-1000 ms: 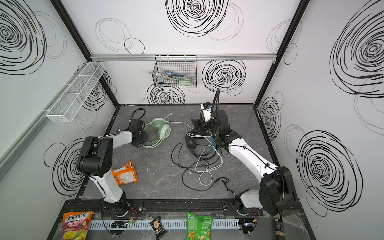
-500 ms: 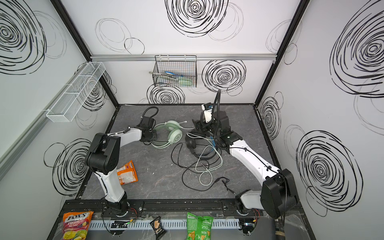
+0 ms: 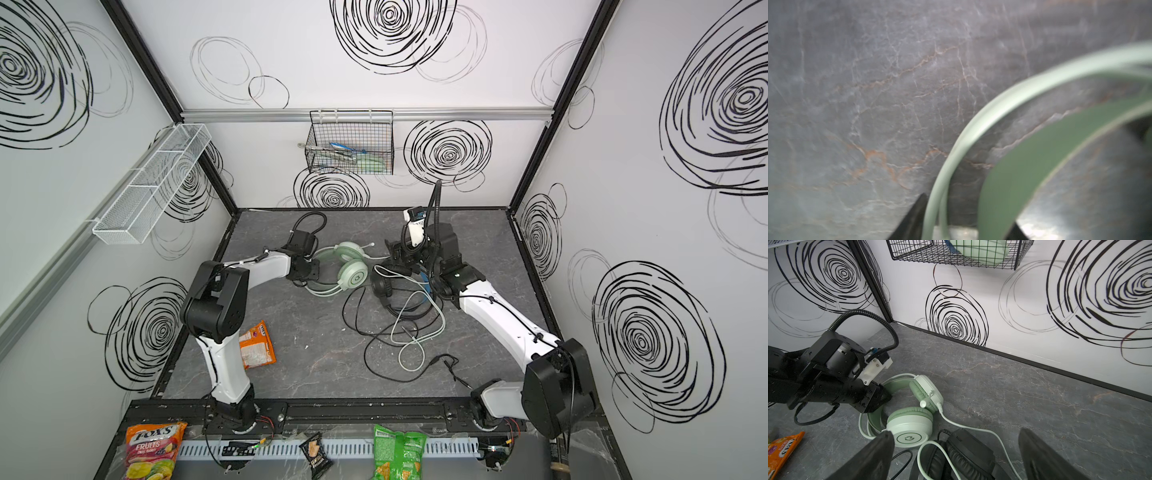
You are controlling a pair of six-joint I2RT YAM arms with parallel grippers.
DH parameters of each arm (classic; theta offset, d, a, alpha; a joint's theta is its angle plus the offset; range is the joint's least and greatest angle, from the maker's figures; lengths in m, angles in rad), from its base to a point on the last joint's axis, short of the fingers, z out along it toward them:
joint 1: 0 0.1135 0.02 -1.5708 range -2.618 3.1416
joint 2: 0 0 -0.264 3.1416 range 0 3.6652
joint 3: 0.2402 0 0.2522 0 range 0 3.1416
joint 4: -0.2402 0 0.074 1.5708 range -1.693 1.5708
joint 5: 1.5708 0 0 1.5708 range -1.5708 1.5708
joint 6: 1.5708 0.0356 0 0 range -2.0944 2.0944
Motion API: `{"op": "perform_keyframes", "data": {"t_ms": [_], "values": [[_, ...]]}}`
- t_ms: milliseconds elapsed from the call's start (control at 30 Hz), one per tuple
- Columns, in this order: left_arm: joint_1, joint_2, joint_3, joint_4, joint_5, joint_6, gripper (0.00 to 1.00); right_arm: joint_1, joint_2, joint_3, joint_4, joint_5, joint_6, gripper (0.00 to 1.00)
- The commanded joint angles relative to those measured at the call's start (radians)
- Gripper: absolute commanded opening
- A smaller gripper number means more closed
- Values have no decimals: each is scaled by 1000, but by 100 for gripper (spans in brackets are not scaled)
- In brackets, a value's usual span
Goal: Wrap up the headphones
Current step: 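Close the left gripper on the pale green headband, then lift the green headset with the left gripper while the right gripper lowers to its cable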
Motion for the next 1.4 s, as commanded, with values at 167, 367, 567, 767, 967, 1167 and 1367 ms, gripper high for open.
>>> {"op": "perform_keyframes", "data": {"t_ms": [167,367,567,767,967,1167,1367], "values": [[7,-97,-65,7,21,-84,85,5,-75,-44,-16,-2,-14,97],[8,-90,-63,9,24,-139,91,0,-85,-60,-15,-2,-14,97],[-35,-113,-92,3,24,-184,84,-1,-113,-66,-13,6,-14,97],[-49,-87,-92,-11,35,-224,70,-4,-136,-75,-12,1,-15,97],[-61,-69,-74,-22,-24,-235,45,-19,-165,-79,-14,-9,-17,97],[-51,-86,-58,-18,-78,-225,20,-22,-169,-78,-14,-18,-12,97],[-1,-120,-10,-9,-68,-198,0,-22,-166,-71,-31,-5,-14,97]]}}
